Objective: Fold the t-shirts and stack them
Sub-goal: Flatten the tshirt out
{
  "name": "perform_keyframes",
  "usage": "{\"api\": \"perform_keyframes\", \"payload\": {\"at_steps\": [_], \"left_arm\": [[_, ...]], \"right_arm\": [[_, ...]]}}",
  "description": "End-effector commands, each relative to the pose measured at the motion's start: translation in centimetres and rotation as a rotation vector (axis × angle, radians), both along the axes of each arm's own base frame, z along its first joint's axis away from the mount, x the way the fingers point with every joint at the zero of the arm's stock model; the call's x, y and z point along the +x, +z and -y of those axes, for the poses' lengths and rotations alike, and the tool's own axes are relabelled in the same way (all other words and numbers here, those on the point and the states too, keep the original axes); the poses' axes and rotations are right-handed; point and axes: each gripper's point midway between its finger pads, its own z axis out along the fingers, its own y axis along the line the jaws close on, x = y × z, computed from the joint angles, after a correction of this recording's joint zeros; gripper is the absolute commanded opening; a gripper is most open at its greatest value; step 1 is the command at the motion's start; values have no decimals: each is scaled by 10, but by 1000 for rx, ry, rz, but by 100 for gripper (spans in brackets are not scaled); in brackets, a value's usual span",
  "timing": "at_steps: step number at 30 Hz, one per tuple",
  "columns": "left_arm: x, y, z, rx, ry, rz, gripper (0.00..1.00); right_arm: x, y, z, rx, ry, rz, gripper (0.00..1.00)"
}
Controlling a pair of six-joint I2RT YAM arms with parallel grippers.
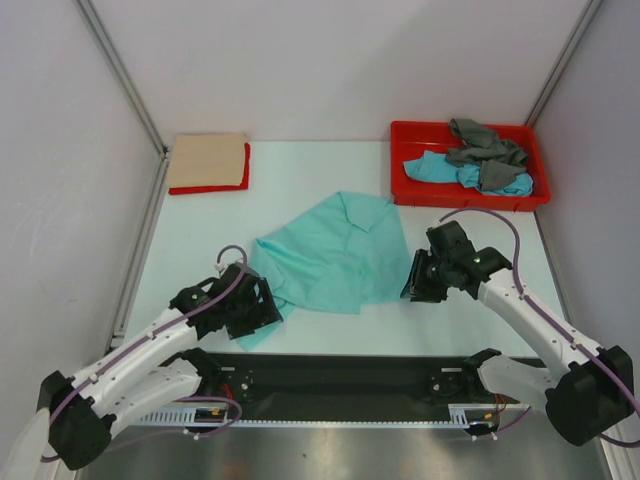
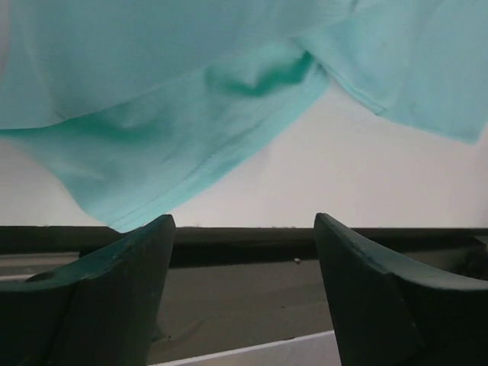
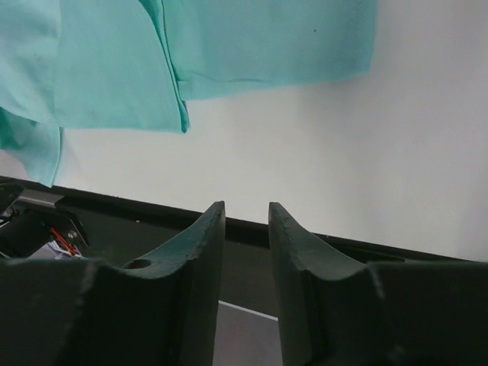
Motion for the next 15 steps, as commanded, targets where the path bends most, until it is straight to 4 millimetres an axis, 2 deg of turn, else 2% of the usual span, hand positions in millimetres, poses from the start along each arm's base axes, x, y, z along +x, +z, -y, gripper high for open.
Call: {"api": "perform_keyframes", "payload": {"at_steps": [1, 3, 8, 9, 11, 15], "left_arm": [[20, -6, -12, 52, 135, 46, 78], [39, -4, -16, 63, 161, 79, 75], [66, -27, -19, 30, 177, 9, 70], [80, -25, -19, 28, 183, 33, 68], [90, -30, -17, 42, 146, 23, 66], [126, -42, -11, 80, 102, 4, 66]], "right_arm": [[13, 1, -6, 21, -24, 24, 33], [13, -3, -6, 8, -21, 5, 31], [14, -13, 2, -29, -59, -35, 31], [15, -13, 5, -31, -73, -38, 31], [16, -17, 14, -59, -102, -44, 32], [23, -26, 35, -91, -185, -73, 33]]}}
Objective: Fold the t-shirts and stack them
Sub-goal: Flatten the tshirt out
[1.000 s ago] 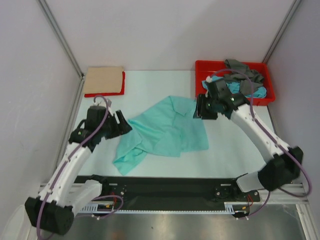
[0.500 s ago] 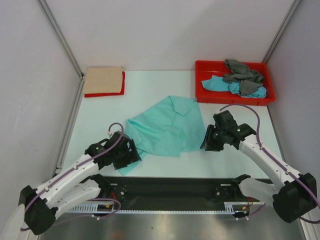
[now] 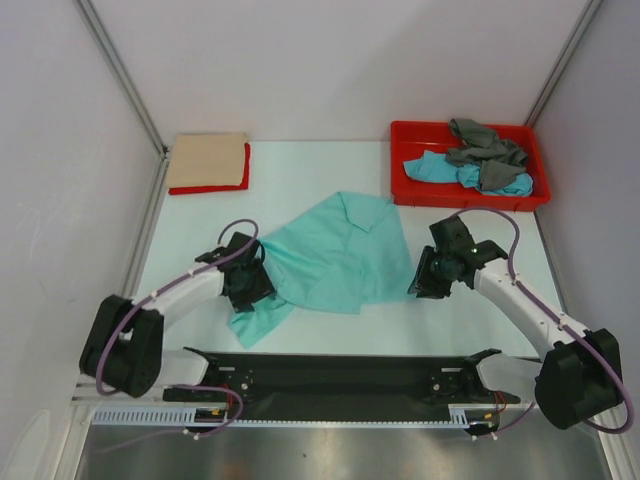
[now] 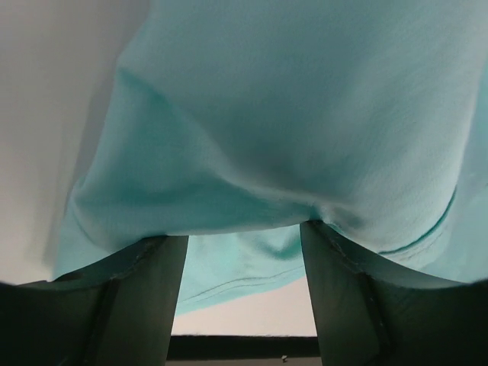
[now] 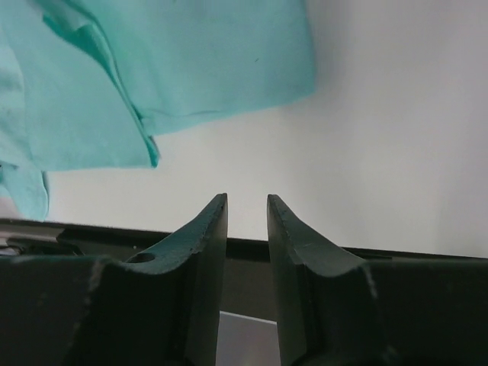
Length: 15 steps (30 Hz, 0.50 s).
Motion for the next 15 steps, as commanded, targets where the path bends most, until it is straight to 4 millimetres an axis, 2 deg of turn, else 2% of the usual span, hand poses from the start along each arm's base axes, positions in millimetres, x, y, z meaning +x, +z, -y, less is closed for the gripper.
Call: {"api": "perform_keyframes", "payload": {"at_steps": [1, 3, 5, 6, 8, 9, 11, 13, 14, 15], "left_arm": [[61, 14, 19, -24, -99, 133, 66], [82, 24, 23, -17, -110, 164, 66], [96, 26, 24, 0, -133, 172, 66], [111, 37, 29, -12, -145, 207, 66], [122, 39, 35, -33, -196, 208, 66], [133, 50, 39, -51, -207, 225, 63], [132, 54, 37, -37, -208, 210, 64], [125, 56, 32, -31, -181, 213, 74], [120, 68, 29, -38, -169, 244, 77], [106, 62, 24, -29, -162, 223, 82]], "right_arm": [[5, -10, 19, -24, -82, -33, 33], [6, -19, 23, -6, -115, -66, 34], [11, -23, 26, 33, -153, -73, 34], [10, -29, 28, 35, -166, -92, 34], [16, -31, 25, 68, -180, -90, 36], [17, -33, 23, 78, -177, -94, 36], [18, -37, 19, 93, -174, -115, 38], [20, -42, 18, 101, -175, -123, 41], [20, -43, 18, 108, -185, -125, 41], [20, -44, 15, 121, -184, -129, 42]]}}
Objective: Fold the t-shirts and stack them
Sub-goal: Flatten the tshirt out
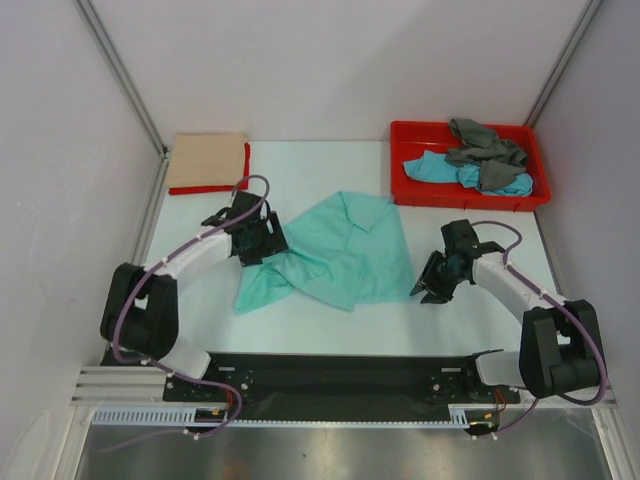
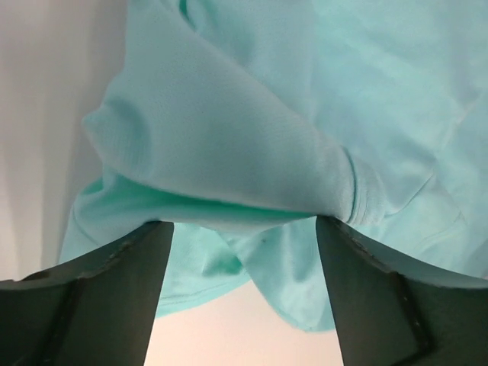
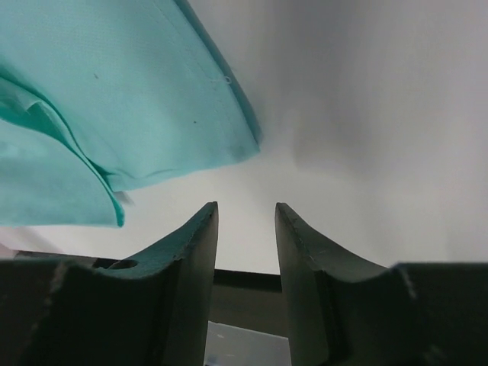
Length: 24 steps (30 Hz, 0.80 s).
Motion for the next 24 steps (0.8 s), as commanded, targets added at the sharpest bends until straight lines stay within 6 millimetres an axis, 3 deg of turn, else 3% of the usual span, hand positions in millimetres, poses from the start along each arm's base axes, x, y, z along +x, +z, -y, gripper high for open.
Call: {"api": "perform_keyframes", "payload": {"at_steps": [1, 2, 3, 7, 8, 9, 11, 16, 20, 24], "left_arm": [[-24, 16, -13, 6, 17, 26, 83], [-35, 31, -17, -9, 27, 51, 84], [-48, 24, -28, 21, 63, 41, 85], [-88, 35, -47, 7, 136, 84, 82], [-101, 25, -55, 31, 154, 62, 80], [-105, 31, -59, 22, 170, 100, 79], [-117, 17, -71, 64, 187, 84, 72], [-125, -10, -84, 93, 234, -8, 63], [-125, -22, -106, 121, 378, -71, 48], [-130, -32, -108, 80, 408, -102, 52]], "right_arm": [[7, -1, -10, 67, -21, 24, 42], [6, -2, -11, 75, -21, 24, 43], [6, -2, -13, 87, -28, 27, 43], [1, -3, -16, 112, -27, 29, 44], [-1, -3, -16, 116, -27, 32, 45], [-2, -2, -17, 124, -24, 33, 45], [-3, 0, -17, 127, -17, 47, 45], [-7, 0, -14, 117, -13, 59, 45], [-9, 0, -15, 125, -26, 58, 44], [-10, 2, -13, 116, -31, 67, 44]]}}
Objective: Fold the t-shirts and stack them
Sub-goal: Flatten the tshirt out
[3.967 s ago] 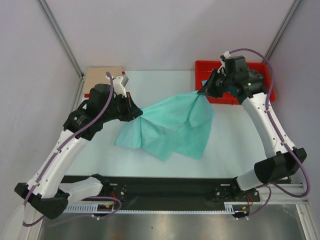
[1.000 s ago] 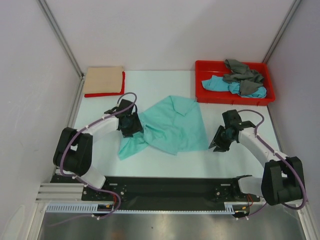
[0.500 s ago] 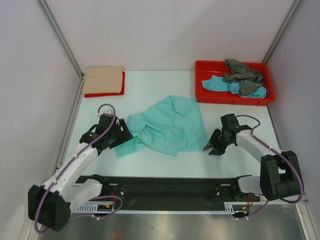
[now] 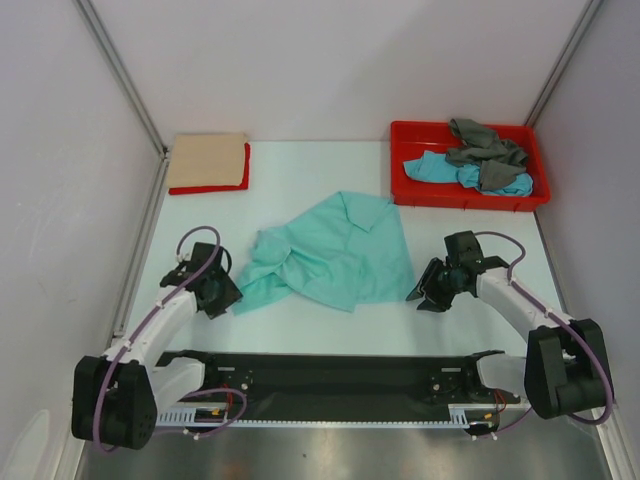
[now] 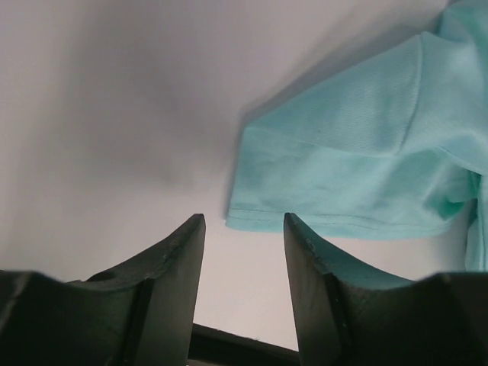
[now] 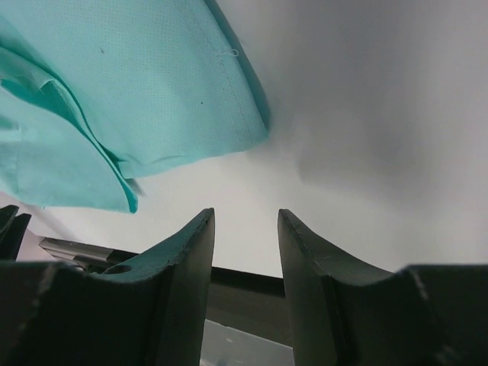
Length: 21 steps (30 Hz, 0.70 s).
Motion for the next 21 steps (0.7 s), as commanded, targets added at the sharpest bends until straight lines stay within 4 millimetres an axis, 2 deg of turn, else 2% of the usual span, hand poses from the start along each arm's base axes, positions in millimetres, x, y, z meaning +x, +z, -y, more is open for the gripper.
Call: {"api": "perform_keyframes", "payload": {"at_steps": [1, 8, 15, 18, 19, 21], "left_arm": [[1, -7, -3, -26, 56, 7, 53], [-7, -29, 3, -57, 42, -42, 52], [-11, -40, 3, -62, 55, -68, 49], [-15, -44, 2, -65, 66, -85, 40], [-17, -45, 2, -67, 68, -91, 32], [-18, -45, 2, -69, 76, -91, 27]], "right_arm": [[3, 7, 1, 6, -14, 33, 44], [4, 7, 1, 5, -23, 34, 44], [8, 4, 2, -1, -40, 33, 44], [9, 1, 2, -6, -54, 21, 44], [10, 0, 3, -8, -62, 21, 44], [11, -1, 3, -10, -72, 15, 45]]}}
